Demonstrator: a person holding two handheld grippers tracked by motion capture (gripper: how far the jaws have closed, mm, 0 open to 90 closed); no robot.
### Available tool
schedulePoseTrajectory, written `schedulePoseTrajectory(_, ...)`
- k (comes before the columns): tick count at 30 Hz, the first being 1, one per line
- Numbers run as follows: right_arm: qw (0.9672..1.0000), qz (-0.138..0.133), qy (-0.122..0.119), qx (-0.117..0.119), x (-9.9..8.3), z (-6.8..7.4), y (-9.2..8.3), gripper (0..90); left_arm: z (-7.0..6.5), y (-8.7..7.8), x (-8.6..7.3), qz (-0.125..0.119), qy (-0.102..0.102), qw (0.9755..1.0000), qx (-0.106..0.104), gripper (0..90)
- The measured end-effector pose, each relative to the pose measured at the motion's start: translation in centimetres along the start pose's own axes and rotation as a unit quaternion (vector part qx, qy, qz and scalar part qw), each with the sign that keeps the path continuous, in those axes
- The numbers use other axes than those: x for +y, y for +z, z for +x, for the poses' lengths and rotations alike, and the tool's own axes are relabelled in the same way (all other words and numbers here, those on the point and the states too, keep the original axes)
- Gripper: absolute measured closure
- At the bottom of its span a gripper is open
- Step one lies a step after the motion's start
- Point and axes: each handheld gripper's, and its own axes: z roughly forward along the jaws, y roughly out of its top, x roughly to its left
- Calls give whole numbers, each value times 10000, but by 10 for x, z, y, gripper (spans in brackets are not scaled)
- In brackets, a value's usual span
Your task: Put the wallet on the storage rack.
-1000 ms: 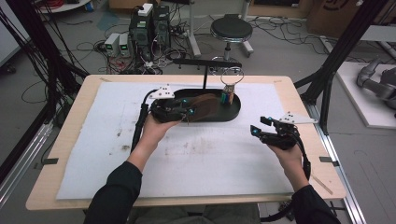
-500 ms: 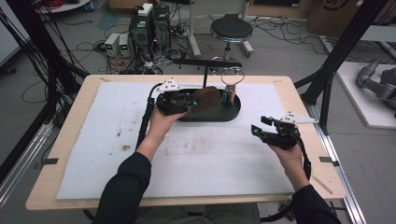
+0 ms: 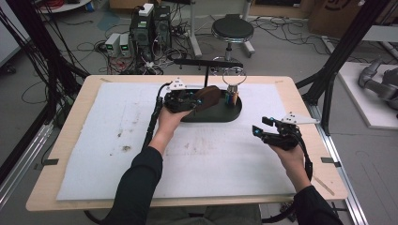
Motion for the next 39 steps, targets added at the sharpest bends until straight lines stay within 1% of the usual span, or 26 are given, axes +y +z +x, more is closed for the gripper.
schedulePoseTrajectory(3, 10000, -1, 18, 7, 0, -1, 0, 362, 2, 5, -3, -53, 60, 10000, 59, 673)
schedulePoseTrajectory(4, 10000, -1, 18, 7, 0, -1, 0, 362, 2, 6, -4, -66, 45, 9999, 74, 673)
schedulePoseTrajectory(8, 10000, 3, 23, 7, 0, -1, -1, 362, 7, 11, -9, 14, 34, 9998, 209, 674)
schedulePoseTrajectory(9, 10000, -1, 22, 6, 0, -1, -1, 362, 7, 11, -9, 14, 34, 9998, 209, 673)
schedulePoseTrajectory(11, 10000, -14, 7, 4, 0, -1, -1, 362, 9, 13, -12, 39, -28, 9997, 227, 673)
schedulePoseTrajectory(13, 10000, -22, 27, 11, 0, -1, -1, 362, 11, 14, -13, 86, -24, 9996, 264, 673)
schedulePoseTrajectory(17, 10000, -17, 10, 9, 0, -1, -1, 362, 12, 18, -17, 157, -4, 9995, 268, 673)
schedulePoseTrajectory(18, 10000, -17, 9, 8, 0, -1, -1, 362, 12, 20, -19, 239, -12, 9993, 284, 672)
schedulePoseTrajectory(20, 10000, -26, 8, 7, 0, -1, -1, 362, 12, 23, -22, 285, -8, 9991, 298, 672)
schedulePoseTrajectory(21, 10000, -25, -1, 14, 0, -1, -1, 362, 12, 23, -22, 285, -8, 9991, 298, 672)
schedulePoseTrajectory(22, 10000, -28, 10, 15, 0, -1, -1, 362, 13, 24, -23, 240, -75, 9993, 265, 672)
schedulePoseTrajectory(24, 10000, -35, 17, 7, 0, -2, -2, 362, 13, 25, -24, 246, -74, 9993, 269, 670)
schedulePoseTrajectory(27, 10000, -40, 31, 4, 0, -2, -2, 362, 14, 26, -25, 223, -145, 9993, 267, 666)
schedulePoseTrajectory(30, 10000, -57, 10, -8, 0, -2, -3, 362, 16, 27, -28, 296, -157, 9991, 271, 660)
schedulePoseTrajectory(31, 10000, -62, 10, -14, 0, -2, -3, 362, 17, 28, -30, 397, -126, 9987, 300, 659)
schedulePoseTrajectory(32, 10000, -62, 10, -14, 0, -2, -3, 362, 17, 28, -30, 397, -126, 9987, 300, 658)
schedulePoseTrajectory(34, 10000, -64, 34, -14, 0, -2, -4, 362, 16, 30, -31, 481, -113, 9983, 314, 655)
schedulePoseTrajectory(37, 10000, -64, 23, -19, 0, -3, -4, 362, 17, 29, -31, 506, -95, 9981, 341, 639)
schedulePoseTrajectory(38, 10000, -62, 24, -17, 0, -3, -4, 362, 16, 30, -31, 537, -94, 9978, 383, 621)
schedulePoseTrajectory(39, 10000, -59, 29, -17, 0, -3, -4, 362, 15, 31, -32, 661, -1, 9967, 477, 592)
